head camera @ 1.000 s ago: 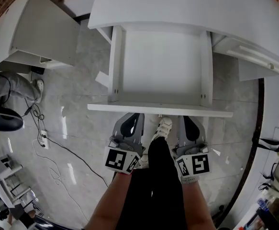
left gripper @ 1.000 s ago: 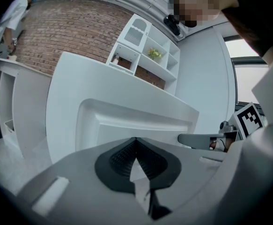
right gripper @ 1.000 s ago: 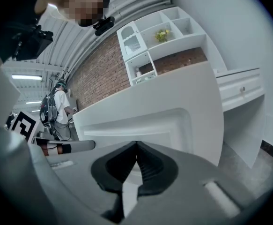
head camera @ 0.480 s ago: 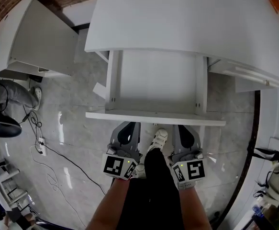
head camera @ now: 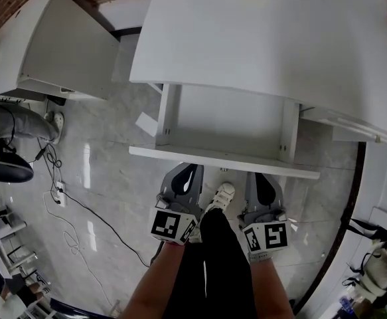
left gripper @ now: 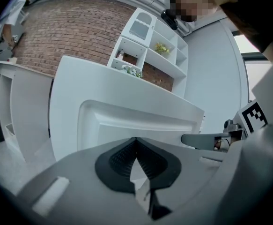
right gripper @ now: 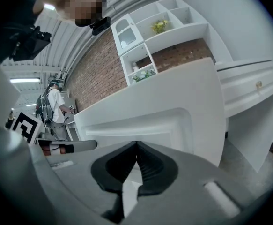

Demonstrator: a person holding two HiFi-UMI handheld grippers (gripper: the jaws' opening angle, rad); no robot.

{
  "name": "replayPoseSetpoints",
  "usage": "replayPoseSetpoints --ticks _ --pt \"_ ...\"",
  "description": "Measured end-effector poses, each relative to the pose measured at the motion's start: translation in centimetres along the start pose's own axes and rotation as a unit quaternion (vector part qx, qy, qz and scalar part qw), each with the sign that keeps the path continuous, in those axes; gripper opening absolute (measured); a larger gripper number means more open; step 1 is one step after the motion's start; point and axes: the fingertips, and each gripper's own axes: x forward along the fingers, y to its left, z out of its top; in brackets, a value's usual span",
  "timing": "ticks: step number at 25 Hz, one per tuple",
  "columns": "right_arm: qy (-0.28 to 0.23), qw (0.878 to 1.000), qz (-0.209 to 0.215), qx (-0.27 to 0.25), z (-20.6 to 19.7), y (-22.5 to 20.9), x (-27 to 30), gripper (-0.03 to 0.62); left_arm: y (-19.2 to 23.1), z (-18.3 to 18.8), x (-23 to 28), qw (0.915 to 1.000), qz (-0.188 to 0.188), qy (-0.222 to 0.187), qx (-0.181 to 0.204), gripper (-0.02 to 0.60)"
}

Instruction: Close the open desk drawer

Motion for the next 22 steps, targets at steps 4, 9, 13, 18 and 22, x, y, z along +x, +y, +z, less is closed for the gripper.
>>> replayPoseSetpoints --ticks 4,9,13,18,22 --pt "0.008 1.000 0.009 -0.004 0.4 -0.4 1.0 0.000 0.5 0.4 1.0 0.9997 0.019 -0.006 -0.012 0.000" --pt "0.009 1.000 0.011 0.009 1.0 -0.8 2.0 0.000 0.9 0.9 1.9 0.9989 0.033 -0.020 -0.026 0.000" --pt "-0.003 1.000 0.011 0.018 1.3 -1.4 3.0 0.000 1.3 1.4 3.0 0.9989 0.030 -0.025 -0.025 0.000" --pt "0.000 1.000 0.007 0.023 1.6 -1.5 4.0 0.000 1.9 1.7 3.8 0.9990 0.027 -0.023 -0.028 0.000" --pt "0.003 1.000 0.002 0.028 2.0 -2.1 4.8 0.000 2.1 1.9 4.8 0.9991 0.022 -0.022 -0.029 0.002"
